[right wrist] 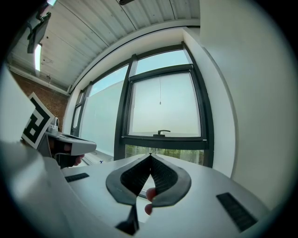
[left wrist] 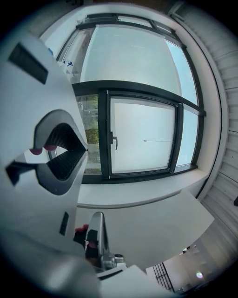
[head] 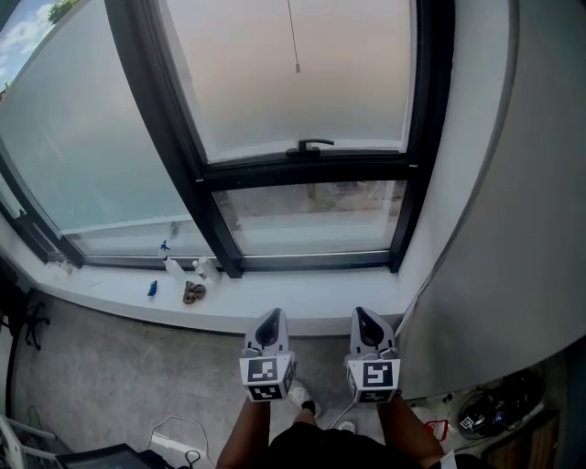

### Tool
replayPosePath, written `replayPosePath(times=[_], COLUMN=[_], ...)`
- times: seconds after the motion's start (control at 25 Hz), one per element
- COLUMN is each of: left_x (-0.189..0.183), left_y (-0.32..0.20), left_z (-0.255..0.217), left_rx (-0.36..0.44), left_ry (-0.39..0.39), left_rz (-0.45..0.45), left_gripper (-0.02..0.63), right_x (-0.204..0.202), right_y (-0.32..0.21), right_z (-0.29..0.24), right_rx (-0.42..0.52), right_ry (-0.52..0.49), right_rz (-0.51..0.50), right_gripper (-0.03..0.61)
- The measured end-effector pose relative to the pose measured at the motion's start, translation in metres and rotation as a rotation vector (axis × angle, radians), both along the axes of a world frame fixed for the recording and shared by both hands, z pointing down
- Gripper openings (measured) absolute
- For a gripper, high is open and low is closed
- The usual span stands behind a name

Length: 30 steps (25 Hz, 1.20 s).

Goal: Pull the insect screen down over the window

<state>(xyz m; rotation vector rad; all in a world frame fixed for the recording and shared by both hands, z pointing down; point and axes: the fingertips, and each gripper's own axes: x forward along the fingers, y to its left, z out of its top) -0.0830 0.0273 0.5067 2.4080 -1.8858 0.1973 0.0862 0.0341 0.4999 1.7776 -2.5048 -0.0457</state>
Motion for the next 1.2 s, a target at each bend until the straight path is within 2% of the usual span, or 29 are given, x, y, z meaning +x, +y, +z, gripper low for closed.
replayPosePath(times=[0.32,0.72,0.92,1.2], left_x=[-0.011,-0.009,-0.008,-0.037], left_y=[-0.035,-0.12,-0.154,-0.192], left_z=[-0.003,-0.027,-0.035,-0.05], left_rx=[-0.006,0.032,0.049,0.095], left_ry=[-0.014,0.026,0.028,0.043], left_rz=[0.006,0.066,0.09,0.1], left_gripper=[0.003,0.003,0.003,0.003], right_x=[-0.014,-0.031,-0.041,-0.059], right_y=[-0.032,-0.104,-0.138,-0.178], right_z=[-0.01,-0.03,-0.04,-0.042], right_rx=[0.016,0.046,0.052,0.053], right_ry=[-0.014,-0.036,-0.009,0.028], right_rz=[-0.03,-0.037,-0.025,0.025], right_gripper=[0.003,0.003,0.003,0.003])
